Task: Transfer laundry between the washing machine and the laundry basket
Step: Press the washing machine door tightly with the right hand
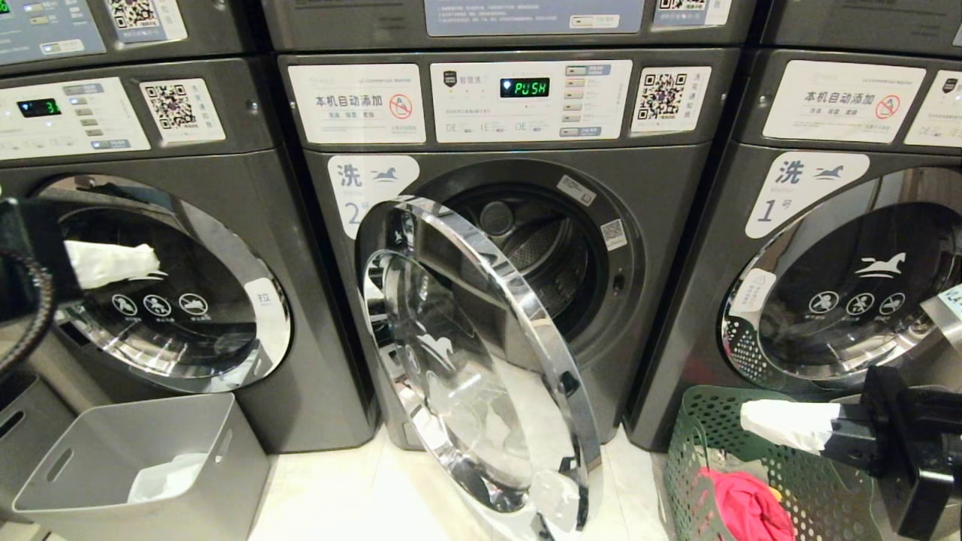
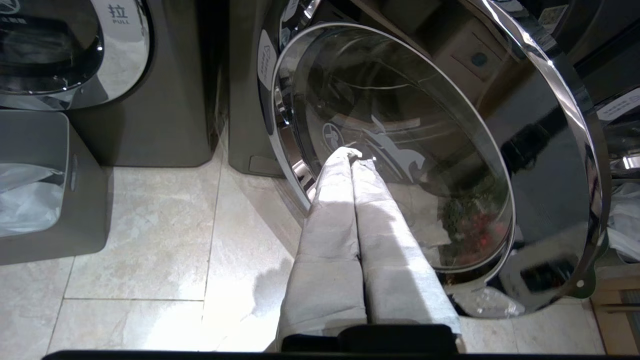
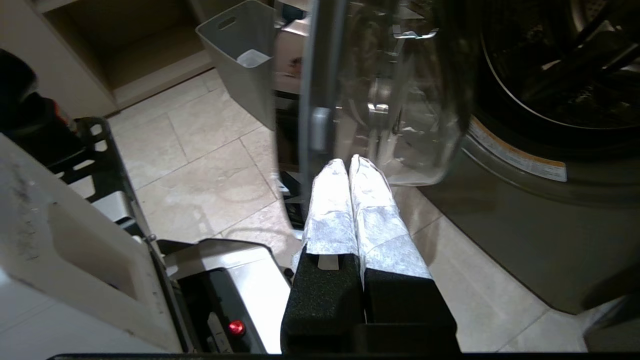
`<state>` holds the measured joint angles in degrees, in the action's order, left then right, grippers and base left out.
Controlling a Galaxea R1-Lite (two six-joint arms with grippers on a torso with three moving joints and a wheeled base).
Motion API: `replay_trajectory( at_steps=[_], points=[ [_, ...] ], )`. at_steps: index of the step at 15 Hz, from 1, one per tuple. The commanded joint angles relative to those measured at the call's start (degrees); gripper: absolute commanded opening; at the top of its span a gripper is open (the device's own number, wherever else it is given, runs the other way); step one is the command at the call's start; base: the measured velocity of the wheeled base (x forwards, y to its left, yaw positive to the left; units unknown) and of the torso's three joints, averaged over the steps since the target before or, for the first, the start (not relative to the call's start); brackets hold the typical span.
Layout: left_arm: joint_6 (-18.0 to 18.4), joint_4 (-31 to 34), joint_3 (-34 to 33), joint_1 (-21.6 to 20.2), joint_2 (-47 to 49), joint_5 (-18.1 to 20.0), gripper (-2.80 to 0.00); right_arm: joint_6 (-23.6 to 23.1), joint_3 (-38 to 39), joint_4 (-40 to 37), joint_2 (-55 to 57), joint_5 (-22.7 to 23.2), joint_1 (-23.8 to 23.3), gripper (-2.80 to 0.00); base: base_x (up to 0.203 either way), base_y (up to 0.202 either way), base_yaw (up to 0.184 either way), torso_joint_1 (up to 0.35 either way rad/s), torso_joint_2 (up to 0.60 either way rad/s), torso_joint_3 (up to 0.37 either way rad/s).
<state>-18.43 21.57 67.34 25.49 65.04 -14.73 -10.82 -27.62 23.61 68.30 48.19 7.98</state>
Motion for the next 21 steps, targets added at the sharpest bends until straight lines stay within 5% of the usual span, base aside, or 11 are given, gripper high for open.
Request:
replay_trajectory(
  at_steps=[1,6,14,17,21],
  points=[
    [-0.3,-0.8,0.3,0.1,5.9,0.1,-2.8,0.0,-0.7,0.2,0.3,-1.4,0.3,-2.8,0.0,0.0,0.0,0.0,0.0,0.0],
    [-1.4,-12.2,3.6,0.7,25.4,1.0,-2.8,0.4,-1.3,-0.1,-2.6,-5.9,0.2,-2.8,0.0,0.0,0.0,0.0,0.0,0.0],
    [-1.4,-14.2,8.6,1.3,33.3,1.1,-2.8,0.4,-1.4,-0.1,-3.9,-6.0,0.1,-2.8,0.0,0.0,0.0,0.0,0.0,0.0],
    [-1.8,-15.3,16.9,4.7,39.6,1.6,-2.8,0.3,-0.8,0.2,-4.0,-6.2,0.1,-2.8,0.0,0.0,0.0,0.0,0.0,0.0],
    [-1.7,-18.0,38.7,9.5,55.6,1.7,-2.8,0.4,0.3,-0.1,-4.0,-10.3,0.1,-2.8,0.0,0.0,0.0,0.0,0.0,0.0]
  ],
)
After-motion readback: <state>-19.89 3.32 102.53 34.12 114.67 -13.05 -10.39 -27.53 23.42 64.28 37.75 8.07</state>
